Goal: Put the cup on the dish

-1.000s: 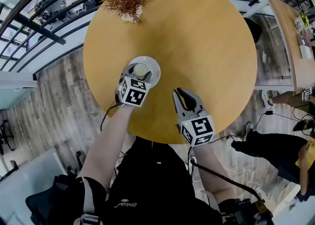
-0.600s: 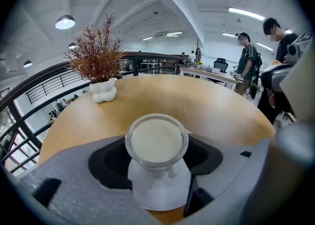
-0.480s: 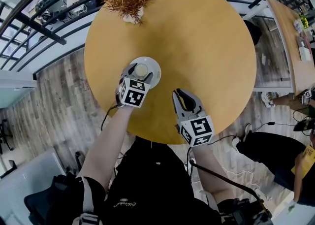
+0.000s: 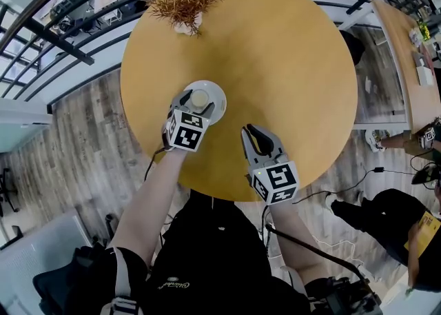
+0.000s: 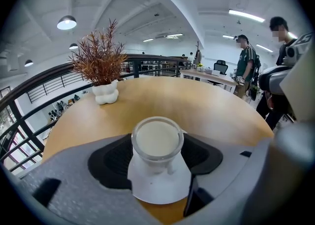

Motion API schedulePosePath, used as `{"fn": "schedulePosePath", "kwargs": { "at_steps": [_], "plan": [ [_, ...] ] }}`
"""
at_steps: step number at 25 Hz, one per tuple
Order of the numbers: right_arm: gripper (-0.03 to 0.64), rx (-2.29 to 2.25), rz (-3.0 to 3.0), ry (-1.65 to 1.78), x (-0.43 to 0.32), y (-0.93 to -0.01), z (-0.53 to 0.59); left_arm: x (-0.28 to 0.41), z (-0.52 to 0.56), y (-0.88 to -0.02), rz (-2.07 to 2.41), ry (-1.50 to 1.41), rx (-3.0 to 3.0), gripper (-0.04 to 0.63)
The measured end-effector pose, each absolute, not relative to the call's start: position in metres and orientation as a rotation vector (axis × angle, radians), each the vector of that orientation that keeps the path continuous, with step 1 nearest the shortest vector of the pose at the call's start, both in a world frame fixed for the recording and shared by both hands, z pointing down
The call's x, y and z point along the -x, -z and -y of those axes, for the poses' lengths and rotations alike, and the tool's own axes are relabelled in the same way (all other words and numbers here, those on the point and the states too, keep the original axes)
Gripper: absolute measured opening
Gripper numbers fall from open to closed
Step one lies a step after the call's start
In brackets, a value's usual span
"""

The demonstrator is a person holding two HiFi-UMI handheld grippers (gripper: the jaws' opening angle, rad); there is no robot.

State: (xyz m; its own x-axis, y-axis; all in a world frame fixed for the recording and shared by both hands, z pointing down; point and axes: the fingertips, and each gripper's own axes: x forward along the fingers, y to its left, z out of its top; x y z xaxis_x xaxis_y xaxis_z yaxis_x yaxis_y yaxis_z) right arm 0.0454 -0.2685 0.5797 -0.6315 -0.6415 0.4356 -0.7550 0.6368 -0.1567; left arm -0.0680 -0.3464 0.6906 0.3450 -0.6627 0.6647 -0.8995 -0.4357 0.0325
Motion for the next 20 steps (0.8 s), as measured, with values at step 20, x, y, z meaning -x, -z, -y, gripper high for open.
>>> {"fn": "schedulePosePath", "kwargs": {
  "at_steps": [20],
  "plan": [
    [0.031,-1.173,2.598,-0.333,-0.05,-0.513,0.258,0.06,0.329,-0.595,1.473,-0.679,-2.301,0.296]
  ]
}}
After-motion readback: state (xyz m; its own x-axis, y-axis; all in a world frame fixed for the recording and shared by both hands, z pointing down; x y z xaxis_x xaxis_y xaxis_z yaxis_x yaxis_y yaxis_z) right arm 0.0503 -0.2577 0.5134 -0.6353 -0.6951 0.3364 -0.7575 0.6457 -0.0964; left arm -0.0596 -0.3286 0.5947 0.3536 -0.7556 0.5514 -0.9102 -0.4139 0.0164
